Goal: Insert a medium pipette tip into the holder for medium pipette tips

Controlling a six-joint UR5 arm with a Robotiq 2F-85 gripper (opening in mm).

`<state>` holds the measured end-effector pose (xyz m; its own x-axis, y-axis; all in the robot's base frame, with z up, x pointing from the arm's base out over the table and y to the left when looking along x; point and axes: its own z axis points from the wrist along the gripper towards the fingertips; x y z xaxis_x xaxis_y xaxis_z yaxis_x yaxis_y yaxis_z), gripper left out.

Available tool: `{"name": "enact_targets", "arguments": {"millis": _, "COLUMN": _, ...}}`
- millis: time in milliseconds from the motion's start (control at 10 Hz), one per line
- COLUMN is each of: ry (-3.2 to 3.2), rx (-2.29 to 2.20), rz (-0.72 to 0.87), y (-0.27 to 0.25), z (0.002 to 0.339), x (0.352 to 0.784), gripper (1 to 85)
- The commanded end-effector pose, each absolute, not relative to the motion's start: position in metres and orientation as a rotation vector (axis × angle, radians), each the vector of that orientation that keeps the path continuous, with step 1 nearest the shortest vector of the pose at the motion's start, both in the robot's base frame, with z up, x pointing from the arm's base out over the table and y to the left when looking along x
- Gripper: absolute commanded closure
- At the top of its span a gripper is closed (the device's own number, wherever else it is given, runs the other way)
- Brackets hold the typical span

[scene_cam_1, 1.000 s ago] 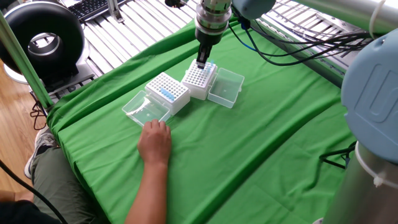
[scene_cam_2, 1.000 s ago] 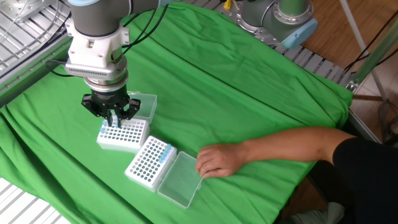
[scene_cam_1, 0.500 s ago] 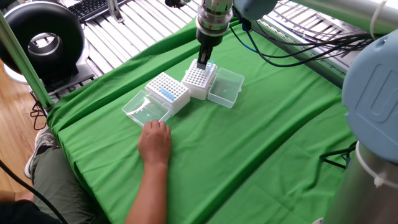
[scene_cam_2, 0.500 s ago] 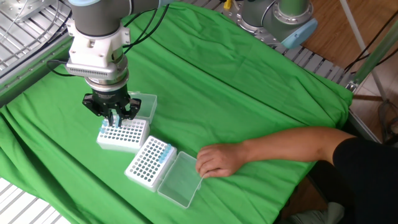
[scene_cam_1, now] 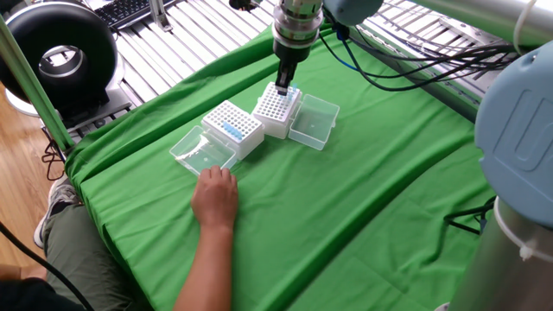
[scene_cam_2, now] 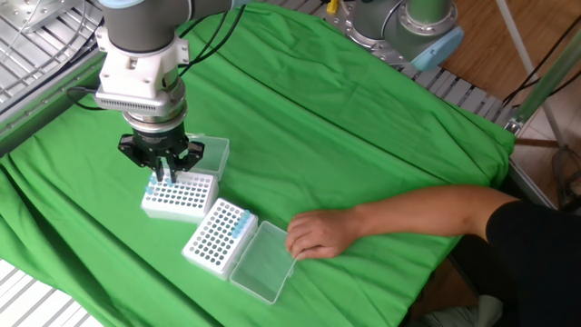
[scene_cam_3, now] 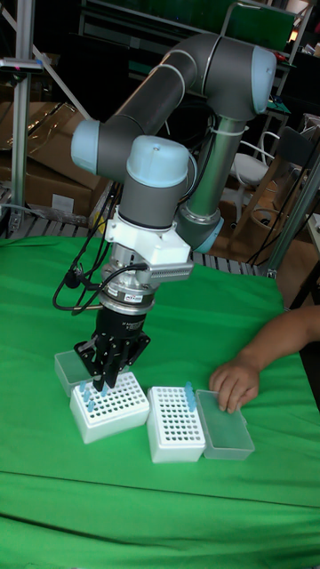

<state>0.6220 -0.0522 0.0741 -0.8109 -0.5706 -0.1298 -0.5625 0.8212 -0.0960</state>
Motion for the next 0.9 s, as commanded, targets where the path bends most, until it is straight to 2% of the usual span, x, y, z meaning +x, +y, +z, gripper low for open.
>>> {"name": "enact_targets", "arguments": {"millis": 0, "ry": 2.844, "rx": -0.879, "rz": -0.058, "y": -0.05, "z": 0.074, "x": 0.624, "gripper": 59.3}}
{"name": "enact_targets", "arguments": {"millis": 800, "ry": 2.825, "rx": -0.871, "rz": -0.043, "y": -0.047, "z": 0.063, "x": 0.628, "gripper": 62.0}}
